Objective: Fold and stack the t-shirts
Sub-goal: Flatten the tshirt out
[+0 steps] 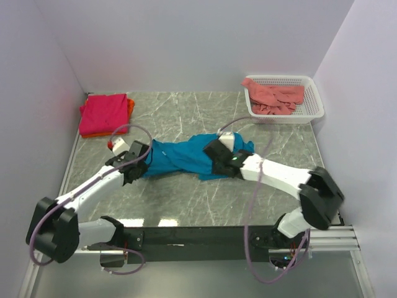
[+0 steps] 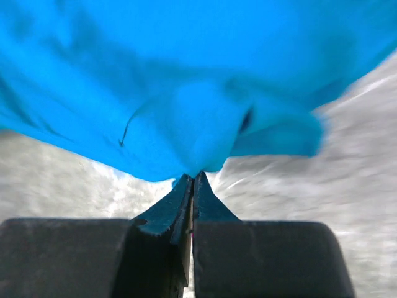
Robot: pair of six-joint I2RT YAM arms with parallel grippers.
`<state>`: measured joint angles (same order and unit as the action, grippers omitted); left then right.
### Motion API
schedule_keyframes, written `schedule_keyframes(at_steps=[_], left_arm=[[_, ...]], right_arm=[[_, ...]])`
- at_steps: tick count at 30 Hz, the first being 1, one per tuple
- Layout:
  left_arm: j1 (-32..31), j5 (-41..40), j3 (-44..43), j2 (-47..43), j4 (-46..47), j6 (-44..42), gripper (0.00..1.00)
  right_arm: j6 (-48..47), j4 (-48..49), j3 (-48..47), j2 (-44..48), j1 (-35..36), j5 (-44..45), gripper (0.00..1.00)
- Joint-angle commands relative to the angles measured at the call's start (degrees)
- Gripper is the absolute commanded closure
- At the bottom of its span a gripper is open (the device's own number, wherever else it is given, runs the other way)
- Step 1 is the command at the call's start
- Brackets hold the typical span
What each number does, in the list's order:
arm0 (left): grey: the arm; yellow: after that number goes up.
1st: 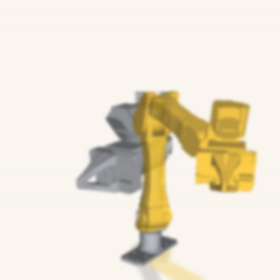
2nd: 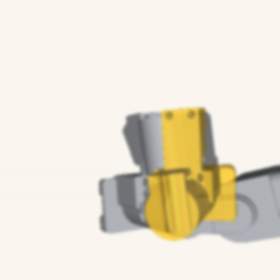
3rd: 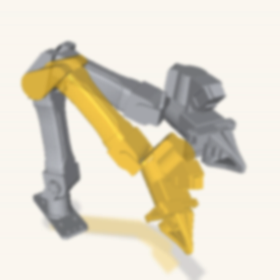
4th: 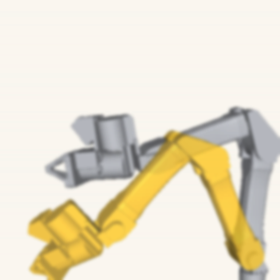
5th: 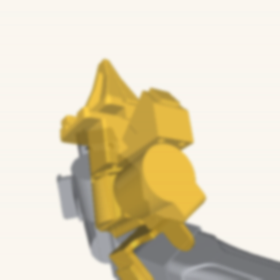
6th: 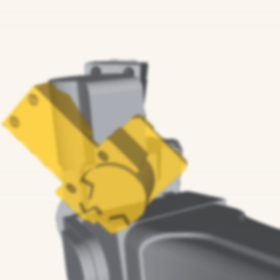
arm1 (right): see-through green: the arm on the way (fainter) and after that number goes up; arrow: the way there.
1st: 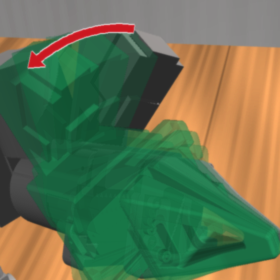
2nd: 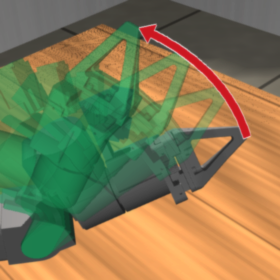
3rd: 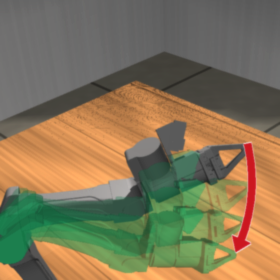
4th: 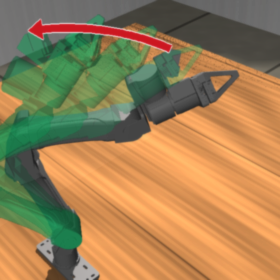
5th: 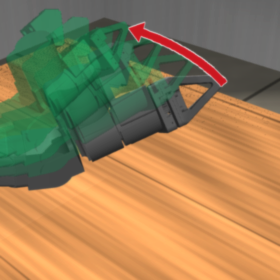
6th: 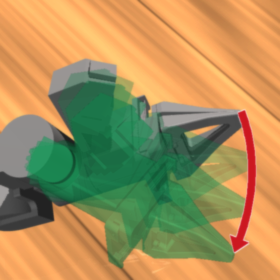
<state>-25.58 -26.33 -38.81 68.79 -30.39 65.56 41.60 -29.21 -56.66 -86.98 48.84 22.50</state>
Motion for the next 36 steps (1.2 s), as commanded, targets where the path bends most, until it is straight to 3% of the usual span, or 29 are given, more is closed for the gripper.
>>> schedule_keyframes(at_steps=[1,8,12,18,23,28,31,36], left_arm=[[0.2,-13.5,-7.7,-4.4,-7.6,2.9,0.99],[0.2,-22.4,-20.8,-4.8,-12.4,2.6,0.99],[0.2,-26.1,-31.7,-5.3,-12.0,-0.1,0.99],[0.2,-28.8,-40.3,-12.8,-7.1,-9.6,0.99],[0.2,-23.7,-42.7,-23.2,0.9,-17.4,0.99],[0.2,-10.3,-45.6,-29.9,4.8,-22.2,0.99],[0.2,-4.2,-48.1,-31.3,6.4,-23.5,0.99],[0.2,-0.9,-54.9,-29.3,4.5,-25.3,0.99]], right_arm=[[-3.0,-2.1,-0.8,10.3,-5.8,7.0,1.00],[-13.3,4.2,-5.5,23.0,-18.7,0.3,1.00],[-18.1,3.5,-15.6,25.2,-21.1,1.3,1.00],[-24.8,0.6,-28.7,28.9,-21.7,3.9,1.00],[-28.2,-1.4,-37.2,32.5,-21.7,-0.4,1.00],[-29.1,-4.5,-46.5,35.9,-21.7,-9.9,1.00],[-29.5,-5.9,-50.7,37.1,-21.7,-12.0,1.00],[-30.5,-8.1,-57.7,35.4,-21.7,-11.3,1.00]])
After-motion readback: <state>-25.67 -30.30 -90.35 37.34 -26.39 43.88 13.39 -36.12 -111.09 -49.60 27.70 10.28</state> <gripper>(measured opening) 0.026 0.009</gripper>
